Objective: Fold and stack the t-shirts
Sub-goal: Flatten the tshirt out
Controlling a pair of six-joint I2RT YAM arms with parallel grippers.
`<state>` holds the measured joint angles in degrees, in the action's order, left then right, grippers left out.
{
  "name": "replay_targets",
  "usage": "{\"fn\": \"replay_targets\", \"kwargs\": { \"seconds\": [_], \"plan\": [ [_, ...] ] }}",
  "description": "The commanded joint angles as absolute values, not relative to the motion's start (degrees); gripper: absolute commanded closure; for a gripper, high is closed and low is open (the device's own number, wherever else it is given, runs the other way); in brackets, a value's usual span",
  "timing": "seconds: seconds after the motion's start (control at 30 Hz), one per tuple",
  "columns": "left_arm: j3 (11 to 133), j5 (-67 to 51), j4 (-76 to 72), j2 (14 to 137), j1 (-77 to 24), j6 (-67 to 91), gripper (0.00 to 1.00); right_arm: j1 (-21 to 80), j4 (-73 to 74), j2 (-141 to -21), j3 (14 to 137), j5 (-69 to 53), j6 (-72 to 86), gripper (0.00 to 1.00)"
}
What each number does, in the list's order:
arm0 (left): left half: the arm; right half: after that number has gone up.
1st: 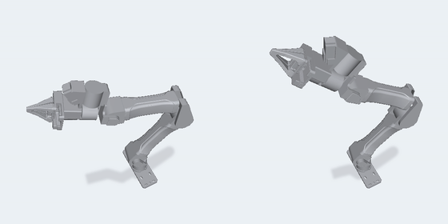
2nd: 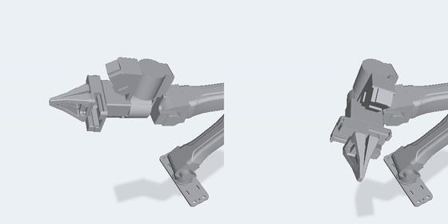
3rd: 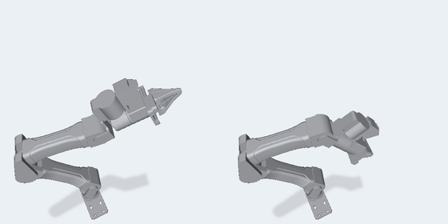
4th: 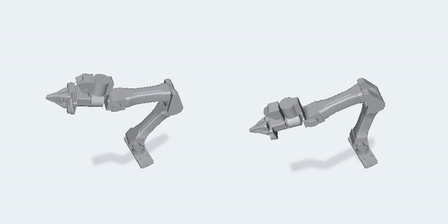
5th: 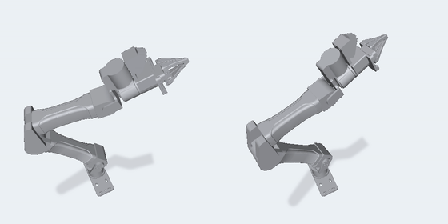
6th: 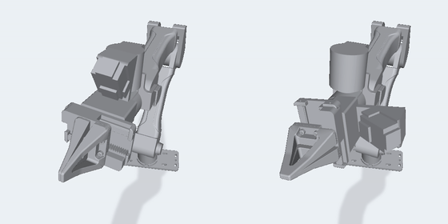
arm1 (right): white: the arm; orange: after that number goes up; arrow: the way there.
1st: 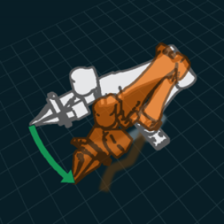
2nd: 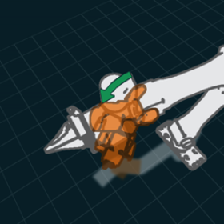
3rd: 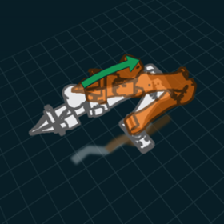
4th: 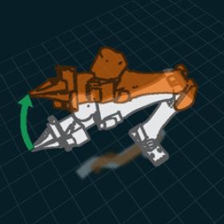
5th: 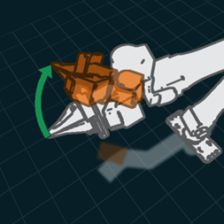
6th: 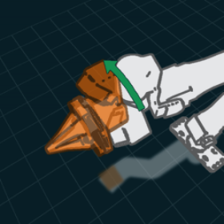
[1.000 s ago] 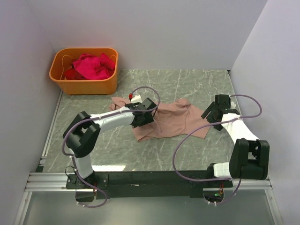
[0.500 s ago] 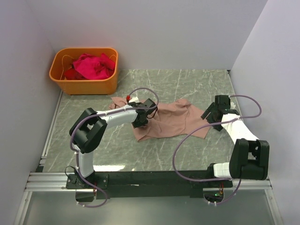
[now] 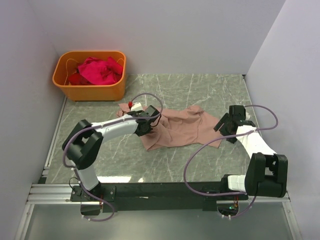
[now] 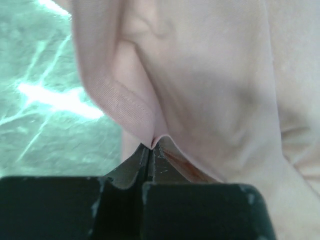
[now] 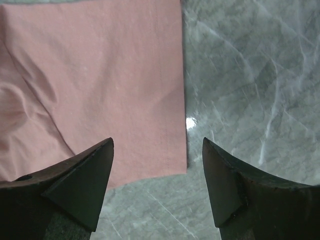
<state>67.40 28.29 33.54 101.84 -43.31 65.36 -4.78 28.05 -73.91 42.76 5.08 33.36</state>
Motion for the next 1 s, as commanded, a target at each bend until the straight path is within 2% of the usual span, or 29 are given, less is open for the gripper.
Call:
{"fn": "replay_targets", "kwargs": {
  "seconds": [0.0,0.33,0.37,0.4,0.43,0.5,0.53,0.6,0.63,0.83,0.97],
  "plan": [
    [63.65,29.09,32.60,95.29,-43.07,64.68,0.99,-5.10,28.56,-71.37,41.49,5.01,32.87,0.22],
    [48.35,28.92,43.76,83.33,-38.85,78.04,0.99,-5.01,31.29,-69.35,38.41,1.59,32.52,0.23],
    [47.56,28.31,44.55,82.36,-37.80,78.74,0.99,-5.01,31.03,-69.26,38.23,1.32,32.26,0.26],
    [46.50,27.34,45.43,81.92,-37.45,79.45,0.95,-5.01,30.94,-69.43,38.06,1.23,32.08,0.27],
    [46.32,27.25,47.88,81.57,-37.27,80.76,0.78,-4.92,31.11,-69.61,37.80,1.40,31.82,0.27],
    [45.88,27.77,51.22,80.07,-37.27,82.87,0.51,-4.92,31.20,-69.96,37.79,1.93,31.82,0.27],
    [45.88,28.12,52.55,79.29,-37.27,84.53,0.33,-4.92,31.20,-69.87,37.88,1.76,31.73,0.27],
    [45.70,28.39,54.75,76.48,-37.26,85.17,0.24,-4.92,31.03,-69.70,38.06,1.41,31.55,0.27],
    [45.79,27.78,54.67,75.42,-37.27,84.30,0.14,-4.83,31.03,-69.35,38.40,1.41,31.64,0.27],
    [48.60,21.63,44.05,70.84,-38.49,74.02,0.03,-4.75,31.03,-67.59,38.15,2.11,31.82,0.26],
    [51.41,16.10,37.01,75.12,-41.12,68.83,0.01,-4.75,30.32,-67.06,37.44,1.93,31.73,0.26]
  ]
}}
